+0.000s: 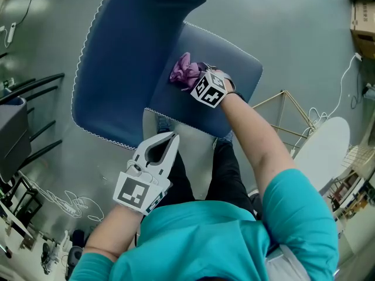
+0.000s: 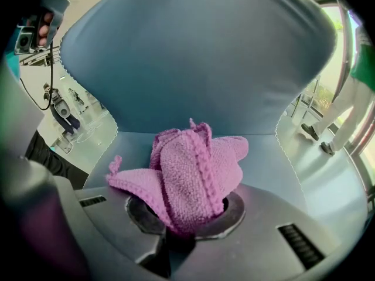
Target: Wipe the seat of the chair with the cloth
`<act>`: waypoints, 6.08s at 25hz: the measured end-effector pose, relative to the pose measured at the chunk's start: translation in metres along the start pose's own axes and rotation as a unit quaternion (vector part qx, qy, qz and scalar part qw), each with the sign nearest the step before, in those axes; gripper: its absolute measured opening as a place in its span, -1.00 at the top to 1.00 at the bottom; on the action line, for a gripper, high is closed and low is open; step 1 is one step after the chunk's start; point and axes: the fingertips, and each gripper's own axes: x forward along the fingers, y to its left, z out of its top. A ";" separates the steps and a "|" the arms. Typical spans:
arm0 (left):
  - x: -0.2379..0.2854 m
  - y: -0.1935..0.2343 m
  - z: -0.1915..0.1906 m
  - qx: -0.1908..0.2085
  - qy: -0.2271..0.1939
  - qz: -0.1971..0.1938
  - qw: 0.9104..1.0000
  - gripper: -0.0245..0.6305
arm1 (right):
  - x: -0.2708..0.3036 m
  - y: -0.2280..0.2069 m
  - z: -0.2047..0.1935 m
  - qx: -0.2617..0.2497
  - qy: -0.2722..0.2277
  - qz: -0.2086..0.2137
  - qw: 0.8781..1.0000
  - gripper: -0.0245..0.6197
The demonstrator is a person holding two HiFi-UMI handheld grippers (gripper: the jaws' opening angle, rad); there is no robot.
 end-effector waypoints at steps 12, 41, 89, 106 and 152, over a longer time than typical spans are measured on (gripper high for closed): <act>0.022 -0.024 0.002 0.008 0.010 -0.019 1.000 0.92 | -0.027 0.008 -0.050 0.025 0.012 -0.001 1.000 0.73; 0.058 -0.069 0.001 0.031 0.029 -0.037 0.998 0.92 | -0.078 0.024 -0.125 0.054 0.033 -0.008 0.998 0.74; 0.065 -0.166 0.005 0.072 -0.001 -0.014 0.997 0.92 | -0.186 0.055 -0.307 0.121 0.275 0.031 0.953 0.73; -0.008 -0.105 0.016 0.050 -0.057 0.051 0.996 0.92 | -0.203 0.077 -0.115 0.071 0.092 0.067 0.991 0.73; -0.089 -0.007 -0.070 0.020 -0.013 0.009 1.000 0.92 | 0.020 0.168 -0.003 -0.080 0.076 -0.022 0.994 0.74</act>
